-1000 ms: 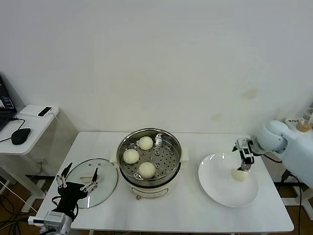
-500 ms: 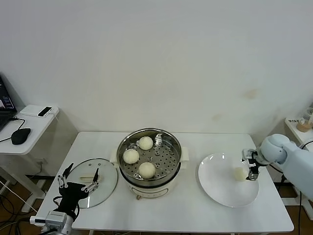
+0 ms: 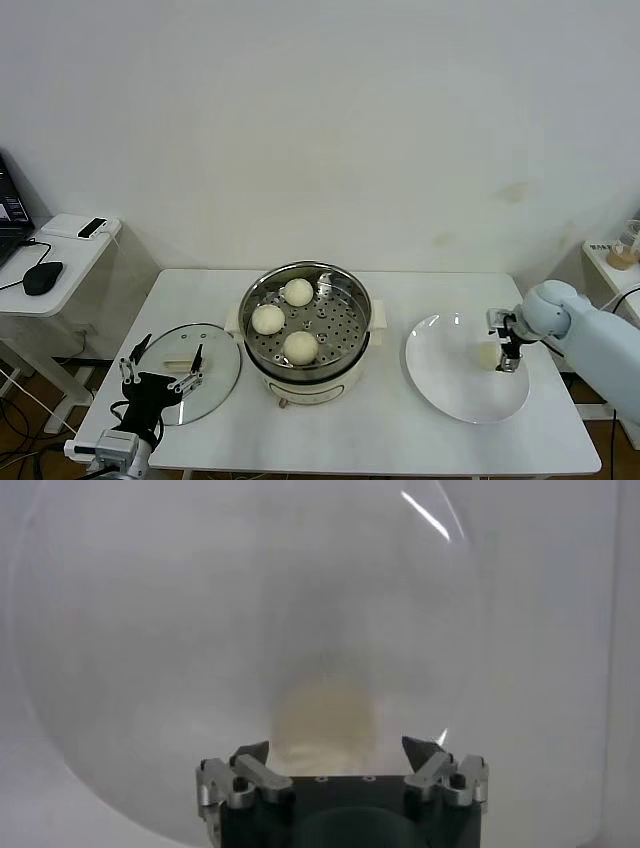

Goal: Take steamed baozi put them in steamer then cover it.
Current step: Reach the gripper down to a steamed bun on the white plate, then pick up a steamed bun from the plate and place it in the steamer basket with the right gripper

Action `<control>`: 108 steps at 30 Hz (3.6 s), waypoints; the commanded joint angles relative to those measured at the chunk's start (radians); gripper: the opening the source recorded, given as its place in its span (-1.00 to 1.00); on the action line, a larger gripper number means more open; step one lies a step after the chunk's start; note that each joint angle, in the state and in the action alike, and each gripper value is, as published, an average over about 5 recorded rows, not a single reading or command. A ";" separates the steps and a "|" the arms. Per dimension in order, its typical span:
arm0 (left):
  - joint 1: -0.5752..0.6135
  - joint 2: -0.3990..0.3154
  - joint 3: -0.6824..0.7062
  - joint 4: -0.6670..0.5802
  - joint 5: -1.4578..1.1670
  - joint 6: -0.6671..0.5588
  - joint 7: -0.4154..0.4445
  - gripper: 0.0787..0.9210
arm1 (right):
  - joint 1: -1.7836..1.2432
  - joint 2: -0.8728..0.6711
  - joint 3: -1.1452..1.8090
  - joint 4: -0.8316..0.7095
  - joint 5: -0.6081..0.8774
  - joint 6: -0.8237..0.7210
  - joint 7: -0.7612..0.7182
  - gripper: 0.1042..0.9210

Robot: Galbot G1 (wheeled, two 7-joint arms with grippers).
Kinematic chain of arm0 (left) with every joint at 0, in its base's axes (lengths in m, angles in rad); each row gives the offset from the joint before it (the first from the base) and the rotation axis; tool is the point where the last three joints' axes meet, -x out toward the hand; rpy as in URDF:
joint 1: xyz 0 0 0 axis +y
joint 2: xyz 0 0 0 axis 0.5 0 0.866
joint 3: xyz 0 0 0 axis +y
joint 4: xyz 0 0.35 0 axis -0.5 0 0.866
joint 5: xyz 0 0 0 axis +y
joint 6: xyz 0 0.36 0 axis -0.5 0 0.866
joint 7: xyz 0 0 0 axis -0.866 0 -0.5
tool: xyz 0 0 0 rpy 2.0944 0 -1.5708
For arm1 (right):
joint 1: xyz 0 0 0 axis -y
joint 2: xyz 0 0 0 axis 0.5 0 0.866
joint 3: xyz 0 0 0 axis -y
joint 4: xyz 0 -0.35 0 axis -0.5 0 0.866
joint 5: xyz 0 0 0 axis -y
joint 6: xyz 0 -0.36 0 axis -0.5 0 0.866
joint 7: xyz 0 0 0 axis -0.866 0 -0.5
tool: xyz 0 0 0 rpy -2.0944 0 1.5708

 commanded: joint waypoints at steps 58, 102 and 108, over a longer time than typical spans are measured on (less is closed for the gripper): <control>0.007 0.001 -0.010 -0.017 -0.005 0.000 -0.001 0.77 | 0.868 0.258 -0.602 0.332 0.648 -0.290 0.085 0.27; -0.014 -0.004 -0.017 0.010 -0.011 -0.004 0.000 0.77 | 0.653 0.520 -0.685 0.132 0.671 -0.404 0.253 0.30; -0.014 -0.005 -0.015 0.008 -0.010 -0.004 -0.001 0.77 | 0.667 0.490 -0.672 0.169 0.682 -0.404 0.247 0.54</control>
